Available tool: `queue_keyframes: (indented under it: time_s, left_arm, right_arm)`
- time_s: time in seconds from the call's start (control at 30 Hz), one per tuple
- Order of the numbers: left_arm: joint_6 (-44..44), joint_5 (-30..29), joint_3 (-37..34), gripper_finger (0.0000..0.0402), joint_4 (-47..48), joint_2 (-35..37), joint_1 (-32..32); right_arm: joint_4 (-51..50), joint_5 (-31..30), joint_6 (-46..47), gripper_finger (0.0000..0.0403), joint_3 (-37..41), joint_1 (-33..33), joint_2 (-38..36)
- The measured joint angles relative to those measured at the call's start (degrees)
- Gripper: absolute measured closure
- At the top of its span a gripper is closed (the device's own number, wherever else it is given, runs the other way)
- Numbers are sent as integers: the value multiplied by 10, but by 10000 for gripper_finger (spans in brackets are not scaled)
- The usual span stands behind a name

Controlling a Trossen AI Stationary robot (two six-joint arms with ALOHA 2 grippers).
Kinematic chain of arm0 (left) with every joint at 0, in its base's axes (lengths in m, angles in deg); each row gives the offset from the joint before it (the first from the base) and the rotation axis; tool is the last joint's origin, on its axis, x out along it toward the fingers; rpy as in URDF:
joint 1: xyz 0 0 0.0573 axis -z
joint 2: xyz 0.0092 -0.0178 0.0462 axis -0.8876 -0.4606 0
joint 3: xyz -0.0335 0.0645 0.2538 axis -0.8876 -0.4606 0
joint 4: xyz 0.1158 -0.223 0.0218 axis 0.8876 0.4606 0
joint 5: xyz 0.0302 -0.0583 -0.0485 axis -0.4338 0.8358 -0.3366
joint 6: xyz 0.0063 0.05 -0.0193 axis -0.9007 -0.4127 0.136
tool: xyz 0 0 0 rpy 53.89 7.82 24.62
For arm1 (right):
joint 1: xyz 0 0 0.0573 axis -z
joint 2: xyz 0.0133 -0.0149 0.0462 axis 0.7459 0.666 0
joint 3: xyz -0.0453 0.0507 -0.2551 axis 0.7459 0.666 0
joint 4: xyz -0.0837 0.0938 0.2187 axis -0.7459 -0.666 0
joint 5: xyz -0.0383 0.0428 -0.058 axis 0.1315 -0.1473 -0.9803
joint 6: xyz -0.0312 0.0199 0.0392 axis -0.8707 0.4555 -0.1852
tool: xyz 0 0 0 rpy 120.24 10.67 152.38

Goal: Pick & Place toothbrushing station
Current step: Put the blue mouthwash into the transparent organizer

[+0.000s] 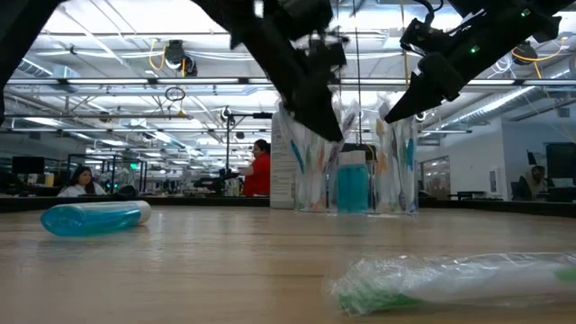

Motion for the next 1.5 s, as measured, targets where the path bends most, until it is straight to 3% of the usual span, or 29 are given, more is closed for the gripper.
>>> queue_keyframes:
  time_s: [0.17, 0.33, 0.67, 0.9, 1.07, 1.27, 1.5]
  left_arm:
    - [2, 0, 0, 187, 59, 70, 6]
    - [25, 1, 1, 205, 187, 152, 15]
    - [237, 48, -24, 248, 439, 215, 96]
    - [489, 83, -144, 252, 398, 212, 197]
    - [609, 107, -231, 241, 335, 213, 242]
    - [703, 70, -308, 194, 220, 212, 252]
    - [756, 29, -341, 143, 183, 213, 225]
  right_arm:
    - [-1, 0, 0, 403, 0, 0, 0]
    - [0, 0, 0, 403, 0, 0, 0]
    - [0, 1, 0, 403, 0, 0, 0]
    - [1, 1, 6, 403, 0, 0, 0]
    - [1, 1, 19, 403, 0, 0, 0]
    - [4, 1, 20, 403, 0, 0, 0]
    - [6, 1, 30, 403, 0, 0, 0]
